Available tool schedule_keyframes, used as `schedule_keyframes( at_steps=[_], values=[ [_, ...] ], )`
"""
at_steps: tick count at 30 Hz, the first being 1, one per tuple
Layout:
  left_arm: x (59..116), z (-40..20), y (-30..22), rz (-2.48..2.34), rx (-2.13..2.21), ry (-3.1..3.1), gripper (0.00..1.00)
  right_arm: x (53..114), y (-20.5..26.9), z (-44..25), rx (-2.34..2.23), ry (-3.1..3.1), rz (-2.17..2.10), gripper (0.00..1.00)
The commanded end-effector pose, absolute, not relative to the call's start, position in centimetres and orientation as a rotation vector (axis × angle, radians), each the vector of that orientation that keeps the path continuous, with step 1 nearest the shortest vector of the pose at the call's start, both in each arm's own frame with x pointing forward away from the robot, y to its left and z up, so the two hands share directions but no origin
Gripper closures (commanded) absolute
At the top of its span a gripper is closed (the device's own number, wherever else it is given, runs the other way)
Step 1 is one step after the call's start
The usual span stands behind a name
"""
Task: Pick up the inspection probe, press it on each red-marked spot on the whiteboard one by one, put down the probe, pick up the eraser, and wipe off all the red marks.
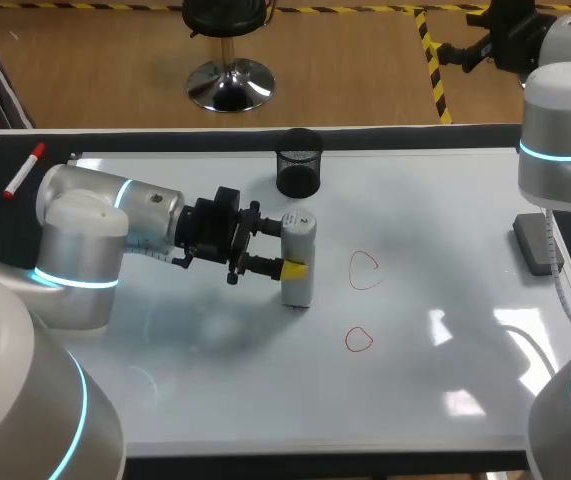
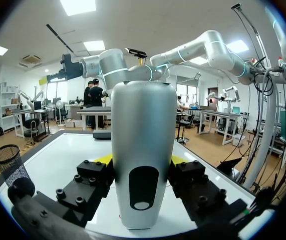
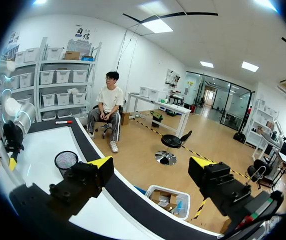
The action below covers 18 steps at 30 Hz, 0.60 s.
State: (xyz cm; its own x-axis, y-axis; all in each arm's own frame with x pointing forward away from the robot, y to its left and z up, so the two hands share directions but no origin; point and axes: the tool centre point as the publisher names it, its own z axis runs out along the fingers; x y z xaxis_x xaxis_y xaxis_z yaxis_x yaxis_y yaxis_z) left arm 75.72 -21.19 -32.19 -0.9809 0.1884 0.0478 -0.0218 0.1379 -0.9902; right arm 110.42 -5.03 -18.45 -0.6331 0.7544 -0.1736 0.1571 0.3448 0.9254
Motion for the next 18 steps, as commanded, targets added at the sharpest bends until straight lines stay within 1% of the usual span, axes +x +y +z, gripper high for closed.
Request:
schedule_keyframes(
  at_steps=[1,18],
  values=[
    [75.34,-32.8,-20.75,1.957,-0.15,-2.253,1.0,110.42,-5.03,-18.45,0.793,2.013,1.291,0.0],
    [75.25,-32.89,-20.7,1.955,-0.177,-2.233,1.0,110.42,-5.03,-18.45,0.793,2.013,1.291,0.0]
  ],
)
